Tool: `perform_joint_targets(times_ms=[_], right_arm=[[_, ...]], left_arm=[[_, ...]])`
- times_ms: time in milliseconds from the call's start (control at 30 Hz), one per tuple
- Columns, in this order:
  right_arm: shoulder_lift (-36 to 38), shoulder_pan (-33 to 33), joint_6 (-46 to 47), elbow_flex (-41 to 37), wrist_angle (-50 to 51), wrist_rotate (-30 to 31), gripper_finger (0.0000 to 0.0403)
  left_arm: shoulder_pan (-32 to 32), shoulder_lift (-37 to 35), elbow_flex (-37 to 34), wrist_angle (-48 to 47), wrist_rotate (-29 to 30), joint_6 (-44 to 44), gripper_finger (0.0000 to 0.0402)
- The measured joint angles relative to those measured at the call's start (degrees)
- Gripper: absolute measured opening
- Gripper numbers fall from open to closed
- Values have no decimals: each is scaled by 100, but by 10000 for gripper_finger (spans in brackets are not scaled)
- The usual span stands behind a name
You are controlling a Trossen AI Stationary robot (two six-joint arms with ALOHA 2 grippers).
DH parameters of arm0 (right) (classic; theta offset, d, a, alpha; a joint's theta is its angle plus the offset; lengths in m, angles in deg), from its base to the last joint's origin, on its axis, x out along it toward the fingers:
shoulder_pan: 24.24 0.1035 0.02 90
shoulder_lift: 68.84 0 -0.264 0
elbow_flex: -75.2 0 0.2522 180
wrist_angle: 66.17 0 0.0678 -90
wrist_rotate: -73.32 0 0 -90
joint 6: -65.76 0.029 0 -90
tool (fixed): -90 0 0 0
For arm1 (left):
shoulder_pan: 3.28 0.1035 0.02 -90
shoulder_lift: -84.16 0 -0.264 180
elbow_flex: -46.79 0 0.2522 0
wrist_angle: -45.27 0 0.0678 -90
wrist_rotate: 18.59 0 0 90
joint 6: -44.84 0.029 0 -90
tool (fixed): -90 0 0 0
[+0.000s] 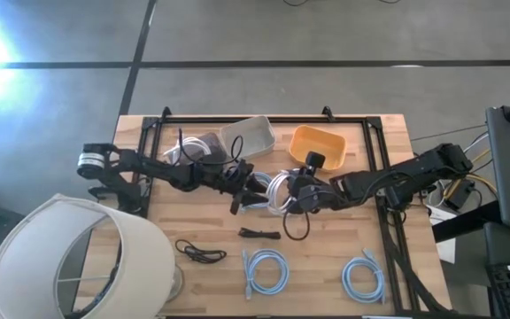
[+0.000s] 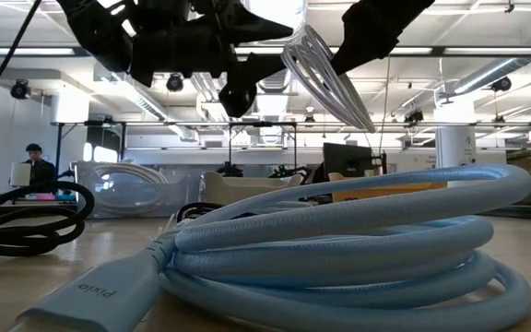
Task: Pick & Place USB Port
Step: Put the white HDMI cable into the black bin
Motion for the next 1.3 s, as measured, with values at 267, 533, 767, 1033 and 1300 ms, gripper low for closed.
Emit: perform_joint_targets(times_ms=[267, 533, 767, 1033, 1300], right_arm=[[0, -1, -4, 0, -116, -5, 63], [0, -1, -7, 0, -126, -12, 63], [0, -1, -26, 0, -305, -10, 63], [0, -7, -184, 0, -590, -30, 67], [0, -14, -199, 0, -590, -19, 116]], left_arm=[[-5, 1, 63, -1, 403, -92, 177], [-33, 1, 76, 7, 435, -61, 177], [-111, 4, 218, -4, 451, 169, 177], [-153, 4, 222, -29, 431, 278, 147], [-142, 4, 212, -486, 474, 246, 48]])
